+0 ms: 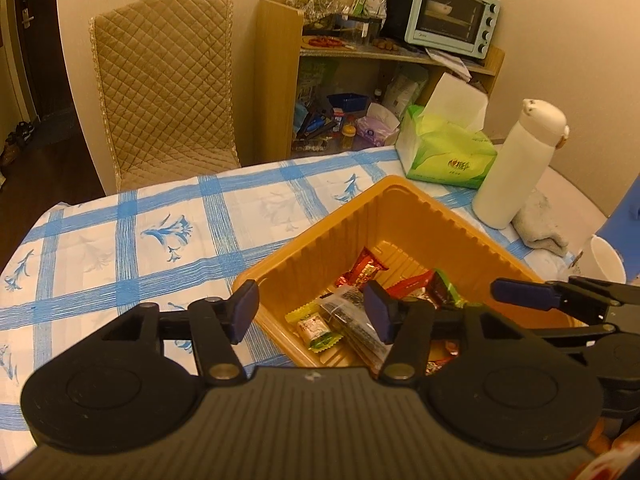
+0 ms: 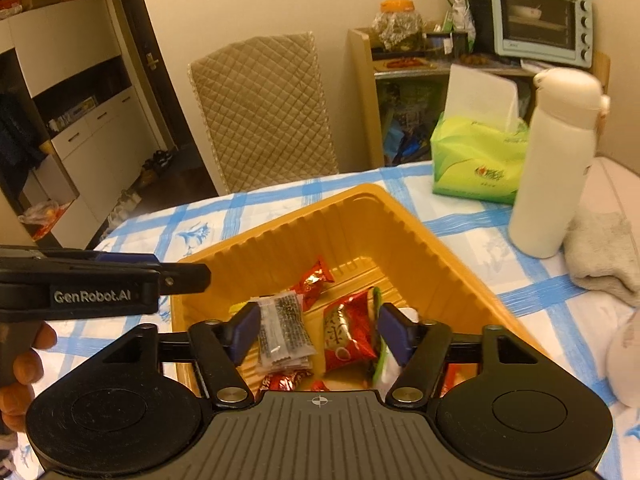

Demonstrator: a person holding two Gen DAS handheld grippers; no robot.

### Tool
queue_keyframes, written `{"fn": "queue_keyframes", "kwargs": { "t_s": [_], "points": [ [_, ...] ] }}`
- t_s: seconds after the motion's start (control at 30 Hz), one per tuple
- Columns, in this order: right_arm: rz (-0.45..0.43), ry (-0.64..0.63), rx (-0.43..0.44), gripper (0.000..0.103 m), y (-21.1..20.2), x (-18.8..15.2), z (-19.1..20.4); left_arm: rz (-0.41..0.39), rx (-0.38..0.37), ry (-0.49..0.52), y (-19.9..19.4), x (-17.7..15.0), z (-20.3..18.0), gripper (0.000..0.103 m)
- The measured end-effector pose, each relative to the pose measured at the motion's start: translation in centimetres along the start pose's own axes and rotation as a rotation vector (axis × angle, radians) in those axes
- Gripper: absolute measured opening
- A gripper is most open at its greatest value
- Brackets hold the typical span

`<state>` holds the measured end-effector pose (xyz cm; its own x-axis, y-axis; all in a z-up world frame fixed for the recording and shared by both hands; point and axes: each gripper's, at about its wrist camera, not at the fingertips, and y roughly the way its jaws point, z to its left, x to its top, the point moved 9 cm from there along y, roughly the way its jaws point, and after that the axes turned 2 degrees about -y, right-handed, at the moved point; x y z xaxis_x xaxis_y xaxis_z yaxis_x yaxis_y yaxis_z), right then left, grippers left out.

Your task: Organize snacks

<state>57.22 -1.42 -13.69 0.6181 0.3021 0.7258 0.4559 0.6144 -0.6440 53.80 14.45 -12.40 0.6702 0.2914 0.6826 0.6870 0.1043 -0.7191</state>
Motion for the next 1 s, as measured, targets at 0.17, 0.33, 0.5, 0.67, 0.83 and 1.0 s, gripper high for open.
{"fn": "queue_keyframes", "kwargs": {
  "t_s": [0.17, 0.33, 0.5, 0.67, 0.83, 1.0],
  "points": [
    [-0.011, 0.019, 0.0, 0.088, -2.6, -0.5, -0.6, -0.038, -0.01, 0.012, -2.7, 0.0, -0.8, 0.066],
    [-0.028, 0.028, -0.007, 0.094, -6.0, -1.4, -1.1, -0.066, -0.01, 0.037, -5.9, -0.8, -2.1, 0.072],
    [-0.04, 0.033, -0.015, 0.096, -9.6, -2.7, -1.1, -0.075, -0.017, 0.058, -9.5, -2.7, -3.4, 0.076],
    [-0.049, 0.041, -0.023, 0.097, -13.3, -4.5, -0.9, -0.084, -0.012, 0.036, -13.3, -5.1, -4.8, 0.08],
    [-0.054, 0.03, -0.012, 0.098, -16.9, -6.5, -0.1, -0.105, 0.009, 0.015, -17.5, -7.9, -6.1, 0.08],
    [-0.06, 0.006, 0.012, 0.098, -20.1, -8.4, 1.3, -0.119, 0.041, -0.013, -21.4, -10.9, -7.0, 0.08]
  ]
}}
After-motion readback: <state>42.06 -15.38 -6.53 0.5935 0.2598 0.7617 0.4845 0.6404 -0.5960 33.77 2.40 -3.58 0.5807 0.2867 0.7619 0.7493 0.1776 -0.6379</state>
